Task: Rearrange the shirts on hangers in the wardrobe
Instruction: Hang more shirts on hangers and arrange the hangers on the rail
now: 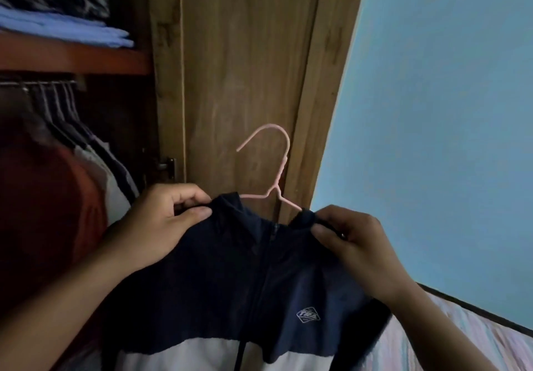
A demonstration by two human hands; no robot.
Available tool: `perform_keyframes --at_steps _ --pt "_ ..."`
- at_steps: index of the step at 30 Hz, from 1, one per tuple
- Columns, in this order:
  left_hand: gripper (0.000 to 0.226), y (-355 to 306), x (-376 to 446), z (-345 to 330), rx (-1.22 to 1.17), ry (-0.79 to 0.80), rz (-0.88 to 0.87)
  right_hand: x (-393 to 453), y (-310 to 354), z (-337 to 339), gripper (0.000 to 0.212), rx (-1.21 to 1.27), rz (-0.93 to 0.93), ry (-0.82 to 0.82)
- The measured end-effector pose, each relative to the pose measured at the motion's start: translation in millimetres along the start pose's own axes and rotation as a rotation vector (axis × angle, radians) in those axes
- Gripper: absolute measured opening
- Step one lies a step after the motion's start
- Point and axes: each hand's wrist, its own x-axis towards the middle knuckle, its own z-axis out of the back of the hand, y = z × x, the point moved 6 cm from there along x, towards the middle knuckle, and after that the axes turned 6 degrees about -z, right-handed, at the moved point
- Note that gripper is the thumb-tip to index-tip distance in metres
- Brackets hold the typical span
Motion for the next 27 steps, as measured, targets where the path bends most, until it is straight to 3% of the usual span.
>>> perform_keyframes --at_steps 12,21,25,27 --pt "0.024 92 -38 122 0.084 -0.253 0.253 71 88 -131 0.019 -0.001 0.186 0.176" --pt "0.023 158 -51 194 0.157 -0.150 0.378 106 137 -224 0.031 -0.005 0.215 0.281" --pt "0.022 186 -50 226 0.231 -0.136 0.397 125 152 -267 0.019 0.156 0.124 0.338" --pt "0.033 198 -49 238 0.259 -0.150 0.406 134 157 -291 0.014 0.296 0.031 0.389"
